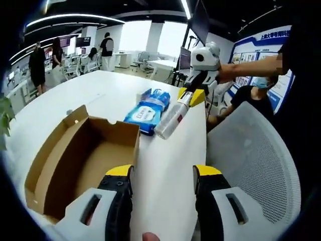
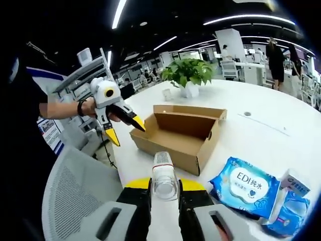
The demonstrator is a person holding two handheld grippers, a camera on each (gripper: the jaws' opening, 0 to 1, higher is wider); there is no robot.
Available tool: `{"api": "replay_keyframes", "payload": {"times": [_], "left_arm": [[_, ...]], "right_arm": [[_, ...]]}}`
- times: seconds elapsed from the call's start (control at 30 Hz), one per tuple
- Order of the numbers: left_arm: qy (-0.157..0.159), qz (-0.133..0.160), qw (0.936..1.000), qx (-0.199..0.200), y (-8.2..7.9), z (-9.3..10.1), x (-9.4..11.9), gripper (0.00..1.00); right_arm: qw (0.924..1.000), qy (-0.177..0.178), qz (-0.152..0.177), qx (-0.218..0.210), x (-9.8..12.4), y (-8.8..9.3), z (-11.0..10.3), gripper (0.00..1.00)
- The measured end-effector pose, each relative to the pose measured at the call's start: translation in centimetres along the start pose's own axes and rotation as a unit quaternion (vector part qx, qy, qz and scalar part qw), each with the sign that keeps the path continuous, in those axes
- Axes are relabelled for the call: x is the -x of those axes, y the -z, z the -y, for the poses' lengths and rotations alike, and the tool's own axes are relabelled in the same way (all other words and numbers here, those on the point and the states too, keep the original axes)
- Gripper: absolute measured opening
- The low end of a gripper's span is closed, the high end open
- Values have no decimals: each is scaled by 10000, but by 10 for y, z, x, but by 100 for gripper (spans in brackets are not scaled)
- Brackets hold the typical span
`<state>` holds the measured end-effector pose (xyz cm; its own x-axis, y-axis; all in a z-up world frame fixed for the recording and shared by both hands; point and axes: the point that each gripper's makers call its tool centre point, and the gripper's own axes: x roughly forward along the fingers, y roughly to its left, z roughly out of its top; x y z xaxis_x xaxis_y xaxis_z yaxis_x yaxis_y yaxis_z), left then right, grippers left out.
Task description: Operate the shoe box by opening the lid, removing the specified soft item, and placing it in the target area until the item is outside and the box remains undamaged.
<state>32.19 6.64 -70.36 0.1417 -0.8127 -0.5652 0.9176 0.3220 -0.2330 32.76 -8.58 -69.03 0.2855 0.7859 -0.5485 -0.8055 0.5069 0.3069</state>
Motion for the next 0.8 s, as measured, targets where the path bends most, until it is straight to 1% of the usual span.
{"api": "replay_keyframes", "payload": {"times": [0.2, 0.4, 0.53, 0.6, 0.67, 0.8], "left_arm": [[-135, 19, 9998, 149, 8, -4, 2, 53], [-269, 172, 9987, 407, 11, -8, 6, 55], [-327, 209, 9979, 517, 15, -10, 7, 55], [-391, 196, 9976, 529, 17, -12, 9, 55], [-435, 260, 9970, 584, 17, -13, 12, 54], [-521, 266, 9963, 625, 20, -15, 16, 54]], "right_arm": [[9999, 140, -20, -60, 9, 3, 12, 16], [9995, 256, -153, -124, 16, 9, 23, 16], [9991, 340, -213, -120, 19, 10, 33, 16], [9989, 399, -160, -175, 22, 8, 40, 16], [9988, 429, -151, -183, 24, 7, 45, 16], [9983, 501, -222, -177, 29, 8, 57, 16]]}}
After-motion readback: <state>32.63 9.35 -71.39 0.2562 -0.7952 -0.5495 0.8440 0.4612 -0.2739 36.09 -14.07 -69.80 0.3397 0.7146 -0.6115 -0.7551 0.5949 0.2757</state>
